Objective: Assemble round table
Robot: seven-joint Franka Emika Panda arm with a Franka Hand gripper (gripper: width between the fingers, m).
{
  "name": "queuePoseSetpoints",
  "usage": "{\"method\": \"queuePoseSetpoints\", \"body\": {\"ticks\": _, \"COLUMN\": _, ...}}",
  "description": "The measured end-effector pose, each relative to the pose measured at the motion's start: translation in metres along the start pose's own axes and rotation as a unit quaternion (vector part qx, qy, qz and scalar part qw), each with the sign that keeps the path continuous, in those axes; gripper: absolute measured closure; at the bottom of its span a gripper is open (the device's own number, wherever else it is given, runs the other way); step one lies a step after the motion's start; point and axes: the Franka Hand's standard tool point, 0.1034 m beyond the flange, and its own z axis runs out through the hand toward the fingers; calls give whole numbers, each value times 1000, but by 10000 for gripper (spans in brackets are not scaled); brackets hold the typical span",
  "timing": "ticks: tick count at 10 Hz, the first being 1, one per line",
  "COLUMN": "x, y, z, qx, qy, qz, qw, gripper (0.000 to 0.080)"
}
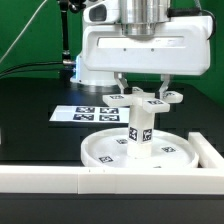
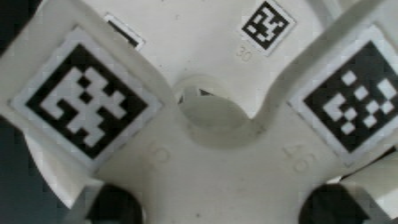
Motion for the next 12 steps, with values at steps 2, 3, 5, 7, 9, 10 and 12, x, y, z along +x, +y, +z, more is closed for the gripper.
{"method": "queuePoseSetpoints", "body": {"ticks": 2, "x": 0, "y": 0, "z": 0, "qx": 1, "qy": 0, "qz": 60, "qw": 998, "gripper": 361}}
{"method": "queuePoseSetpoints", "body": {"ticks": 3, "x": 0, "y": 0, "z": 0, "qx": 3, "qy": -1, "qz": 101, "qw": 995, "gripper": 361}}
{"method": "queuePoseSetpoints", "body": {"ticks": 5, "x": 1, "y": 0, "z": 0, "qx": 12, "qy": -1, "qz": 210, "qw": 978, "gripper": 361}}
{"method": "queuePoseSetpoints", "body": {"ticks": 7, "x": 1, "y": 0, "z": 0, "qx": 18, "qy": -3, "qz": 311, "qw": 950, "gripper": 361}}
{"method": "queuePoseSetpoints", "body": {"ticks": 9, "x": 2, "y": 0, "z": 0, "qx": 26, "qy": -8, "qz": 394, "qw": 919, "gripper": 360}}
{"method": "queuePoseSetpoints", "body": {"ticks": 10, "x": 2, "y": 0, "z": 0, "qx": 26, "qy": -9, "qz": 413, "qw": 910, "gripper": 360}}
{"method": "queuePoseSetpoints", "body": {"ticks": 12, "x": 2, "y": 0, "z": 0, "qx": 28, "qy": -11, "qz": 454, "qw": 890, "gripper": 360}}
